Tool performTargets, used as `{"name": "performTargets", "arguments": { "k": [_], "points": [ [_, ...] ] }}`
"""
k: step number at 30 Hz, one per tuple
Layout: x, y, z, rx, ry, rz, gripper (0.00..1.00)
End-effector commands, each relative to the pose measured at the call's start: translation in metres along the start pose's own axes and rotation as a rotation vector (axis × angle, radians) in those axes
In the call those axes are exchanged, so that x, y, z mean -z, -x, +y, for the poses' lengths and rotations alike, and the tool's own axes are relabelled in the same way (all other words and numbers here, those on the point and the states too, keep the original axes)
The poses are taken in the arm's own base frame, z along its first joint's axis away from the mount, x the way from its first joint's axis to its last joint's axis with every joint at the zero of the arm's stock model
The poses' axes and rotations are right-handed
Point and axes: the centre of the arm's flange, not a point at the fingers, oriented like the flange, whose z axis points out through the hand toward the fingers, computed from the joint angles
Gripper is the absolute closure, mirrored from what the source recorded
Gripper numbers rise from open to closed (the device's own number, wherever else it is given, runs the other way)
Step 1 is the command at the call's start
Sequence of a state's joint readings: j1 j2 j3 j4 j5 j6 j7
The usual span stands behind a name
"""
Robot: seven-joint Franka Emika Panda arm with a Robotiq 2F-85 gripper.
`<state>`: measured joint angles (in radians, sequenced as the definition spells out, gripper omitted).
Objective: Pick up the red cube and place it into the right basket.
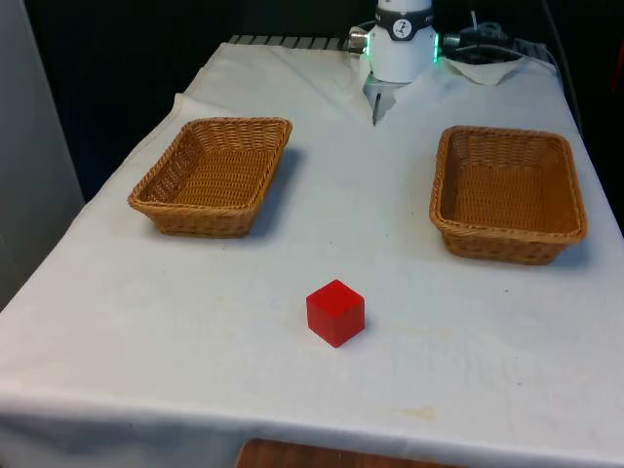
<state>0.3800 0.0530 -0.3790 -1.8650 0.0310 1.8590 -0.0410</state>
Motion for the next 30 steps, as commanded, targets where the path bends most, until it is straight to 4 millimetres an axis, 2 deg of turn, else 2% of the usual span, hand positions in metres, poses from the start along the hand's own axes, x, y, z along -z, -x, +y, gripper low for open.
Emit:
{"name": "performTargets", "arguments": {
  "k": [1, 9, 15, 30],
  "points": [
    [0.0, -0.002, -0.002, -0.002, 0.002, -0.002, 0.0],
    [-0.001, -0.009, -0.007, 0.005, 0.011, 0.003, 0.0],
    [-0.005, -0.029, -0.009, -0.001, 0.019, 0.004, 0.0],
    [-0.024, -0.062, -0.008, -0.026, 0.008, 0.009, 0.0]
  ]
}}
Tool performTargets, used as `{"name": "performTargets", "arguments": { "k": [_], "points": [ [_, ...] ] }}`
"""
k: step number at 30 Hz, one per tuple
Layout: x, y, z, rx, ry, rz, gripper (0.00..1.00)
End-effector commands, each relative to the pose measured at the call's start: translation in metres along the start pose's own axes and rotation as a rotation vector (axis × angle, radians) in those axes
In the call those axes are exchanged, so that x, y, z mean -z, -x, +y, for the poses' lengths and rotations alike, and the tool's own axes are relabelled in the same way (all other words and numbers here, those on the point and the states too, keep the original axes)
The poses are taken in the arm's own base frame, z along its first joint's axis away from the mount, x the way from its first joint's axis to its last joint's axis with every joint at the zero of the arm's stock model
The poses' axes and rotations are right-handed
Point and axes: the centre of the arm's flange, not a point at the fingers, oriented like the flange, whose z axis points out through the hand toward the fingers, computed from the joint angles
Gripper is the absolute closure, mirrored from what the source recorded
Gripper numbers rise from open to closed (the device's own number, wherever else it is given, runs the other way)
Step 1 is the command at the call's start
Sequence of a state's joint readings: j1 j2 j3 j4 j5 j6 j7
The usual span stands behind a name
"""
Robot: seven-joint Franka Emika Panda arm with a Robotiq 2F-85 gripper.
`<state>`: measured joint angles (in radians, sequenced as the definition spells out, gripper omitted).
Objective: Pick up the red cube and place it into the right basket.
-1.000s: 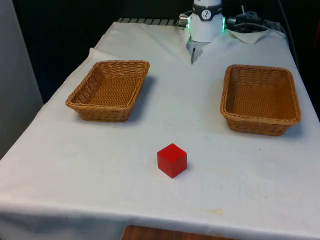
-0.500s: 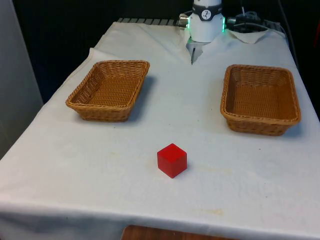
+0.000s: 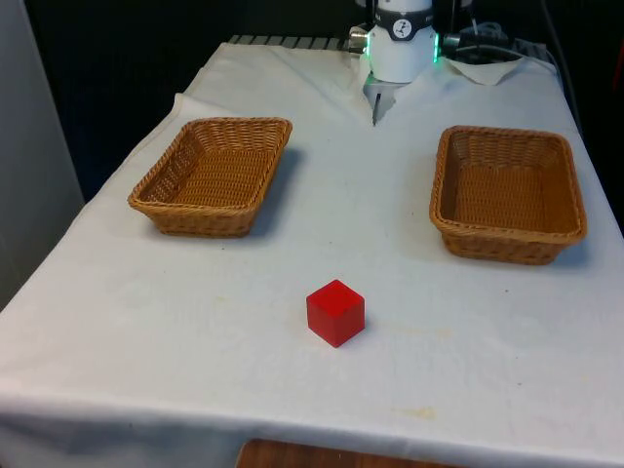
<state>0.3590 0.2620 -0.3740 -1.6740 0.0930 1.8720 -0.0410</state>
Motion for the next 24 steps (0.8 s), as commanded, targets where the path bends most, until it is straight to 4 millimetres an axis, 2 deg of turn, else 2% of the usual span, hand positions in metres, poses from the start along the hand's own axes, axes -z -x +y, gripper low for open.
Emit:
{"name": "performTargets", "arguments": {
  "k": [1, 5, 24],
  "points": [
    [-0.004, -0.005, 0.0, -0.003, -0.01, -0.001, 0.0],
    [-0.006, -0.009, 0.0, -0.007, -0.004, 0.0, 0.0],
    [-0.042, -0.055, -0.001, -0.052, -0.025, 0.006, 0.0]
  ]
}}
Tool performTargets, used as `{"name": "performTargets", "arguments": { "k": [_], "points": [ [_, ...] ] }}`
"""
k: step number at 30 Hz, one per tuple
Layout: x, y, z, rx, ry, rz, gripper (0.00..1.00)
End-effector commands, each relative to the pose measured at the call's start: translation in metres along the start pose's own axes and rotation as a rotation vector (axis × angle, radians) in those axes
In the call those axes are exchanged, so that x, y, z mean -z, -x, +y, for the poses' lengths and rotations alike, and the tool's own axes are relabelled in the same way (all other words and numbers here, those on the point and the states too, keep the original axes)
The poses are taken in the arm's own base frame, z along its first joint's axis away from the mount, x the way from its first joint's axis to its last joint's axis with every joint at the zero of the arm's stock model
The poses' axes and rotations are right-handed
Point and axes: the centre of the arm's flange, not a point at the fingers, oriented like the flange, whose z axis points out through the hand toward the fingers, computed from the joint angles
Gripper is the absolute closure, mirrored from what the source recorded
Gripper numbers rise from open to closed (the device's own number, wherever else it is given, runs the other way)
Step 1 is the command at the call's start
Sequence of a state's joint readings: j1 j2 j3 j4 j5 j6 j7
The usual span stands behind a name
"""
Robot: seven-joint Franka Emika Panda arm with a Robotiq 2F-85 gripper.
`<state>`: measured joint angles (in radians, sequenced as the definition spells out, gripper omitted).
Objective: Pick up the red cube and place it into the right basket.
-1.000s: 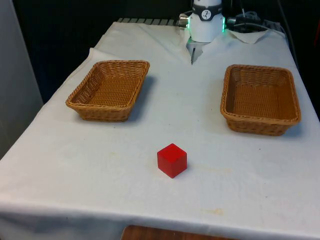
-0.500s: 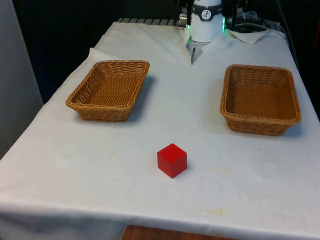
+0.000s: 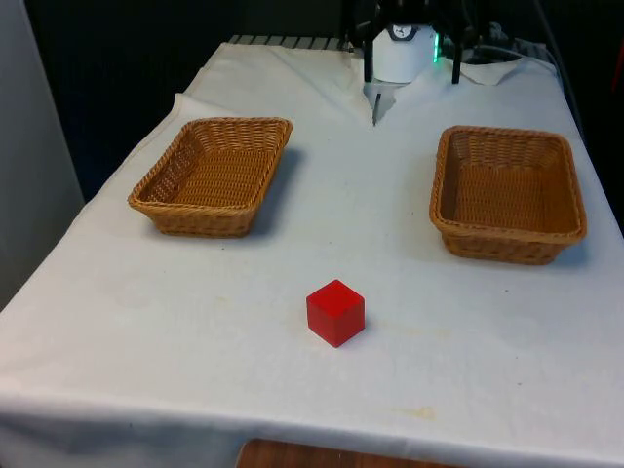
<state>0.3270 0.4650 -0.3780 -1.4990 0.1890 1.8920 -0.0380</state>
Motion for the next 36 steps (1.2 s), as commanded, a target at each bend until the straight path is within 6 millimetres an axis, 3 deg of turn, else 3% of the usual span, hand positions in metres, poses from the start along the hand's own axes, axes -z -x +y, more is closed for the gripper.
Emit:
{"name": "performTargets", "arguments": {
  "k": [1, 21, 36],
  "points": [
    [-0.002, -0.003, 0.0, -0.002, 0.0, 0.001, 0.0],
    [-0.049, -0.047, -0.011, -0.061, 0.013, 0.014, 0.0],
    [-0.093, -0.06, -0.012, -0.153, 0.03, 0.022, 0.0]
  ]
}}
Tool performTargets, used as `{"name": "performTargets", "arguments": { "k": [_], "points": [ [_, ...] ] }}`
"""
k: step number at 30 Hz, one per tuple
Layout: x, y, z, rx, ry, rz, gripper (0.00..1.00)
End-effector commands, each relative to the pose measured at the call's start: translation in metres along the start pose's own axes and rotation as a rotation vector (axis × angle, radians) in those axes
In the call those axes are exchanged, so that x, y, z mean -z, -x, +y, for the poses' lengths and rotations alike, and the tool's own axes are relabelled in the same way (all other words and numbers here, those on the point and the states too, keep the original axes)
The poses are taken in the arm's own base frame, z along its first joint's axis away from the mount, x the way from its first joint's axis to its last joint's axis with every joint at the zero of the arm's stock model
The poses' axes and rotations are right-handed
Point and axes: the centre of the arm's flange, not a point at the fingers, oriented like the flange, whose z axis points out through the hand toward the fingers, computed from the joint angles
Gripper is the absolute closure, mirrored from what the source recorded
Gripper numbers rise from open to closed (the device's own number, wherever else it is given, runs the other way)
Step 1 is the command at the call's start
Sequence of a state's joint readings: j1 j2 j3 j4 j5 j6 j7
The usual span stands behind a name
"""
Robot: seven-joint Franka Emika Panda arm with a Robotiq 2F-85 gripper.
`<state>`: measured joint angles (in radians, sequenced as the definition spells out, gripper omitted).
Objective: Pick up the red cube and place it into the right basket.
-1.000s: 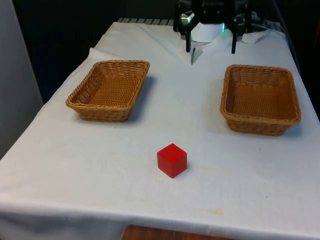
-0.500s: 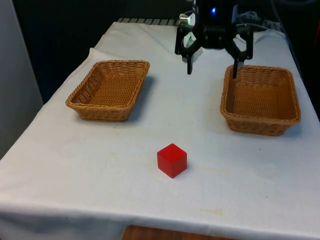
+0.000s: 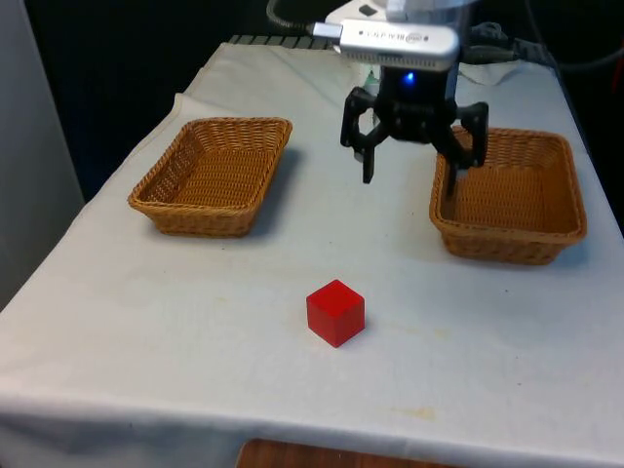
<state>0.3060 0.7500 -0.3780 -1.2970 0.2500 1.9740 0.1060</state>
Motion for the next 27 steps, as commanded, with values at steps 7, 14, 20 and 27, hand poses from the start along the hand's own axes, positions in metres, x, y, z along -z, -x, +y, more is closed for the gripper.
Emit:
{"name": "performTargets", "arguments": {
  "k": [7, 14, 20, 27],
  "points": [
    [-0.018, -0.006, -0.002, -0.041, -0.003, 0.027, 0.0],
    [-0.031, -0.01, -0.002, -0.06, 0.011, 0.055, 0.0],
    [-0.054, -0.016, -0.003, -0.105, 0.019, 0.079, 0.0],
    [-0.075, -0.018, -0.003, -0.147, 0.025, 0.091, 0.0]
  ]
}}
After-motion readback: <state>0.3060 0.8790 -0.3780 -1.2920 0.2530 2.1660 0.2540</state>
